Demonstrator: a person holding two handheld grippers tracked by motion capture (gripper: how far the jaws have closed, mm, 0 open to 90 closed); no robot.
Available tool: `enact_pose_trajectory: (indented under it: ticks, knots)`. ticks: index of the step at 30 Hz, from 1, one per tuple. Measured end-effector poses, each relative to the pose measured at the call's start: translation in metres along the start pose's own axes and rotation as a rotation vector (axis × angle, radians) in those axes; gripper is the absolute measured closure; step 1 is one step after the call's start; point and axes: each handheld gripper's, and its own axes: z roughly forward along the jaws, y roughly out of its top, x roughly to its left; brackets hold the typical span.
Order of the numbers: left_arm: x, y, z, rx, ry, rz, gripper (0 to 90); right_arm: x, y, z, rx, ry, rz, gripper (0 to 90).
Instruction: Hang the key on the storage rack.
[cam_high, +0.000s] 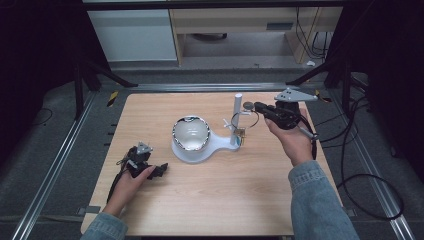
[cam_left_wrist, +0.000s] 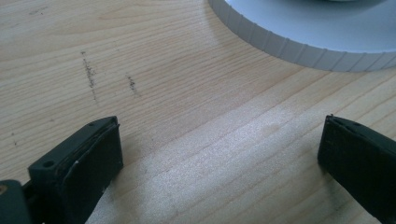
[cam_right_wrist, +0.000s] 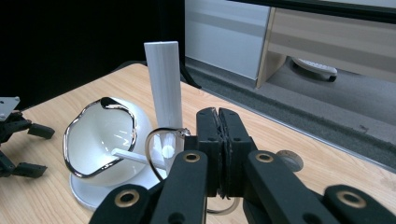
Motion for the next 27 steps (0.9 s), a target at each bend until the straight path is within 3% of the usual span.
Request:
enact_pose_trajectory:
  ticks: [27]
  knots:
    - [0.0, 0.0, 0.0, 0.0, 0.0, 0.0, 0.0, -0.013, -0.028, 0.007, 0.067, -0.021, 0.041, 87.5]
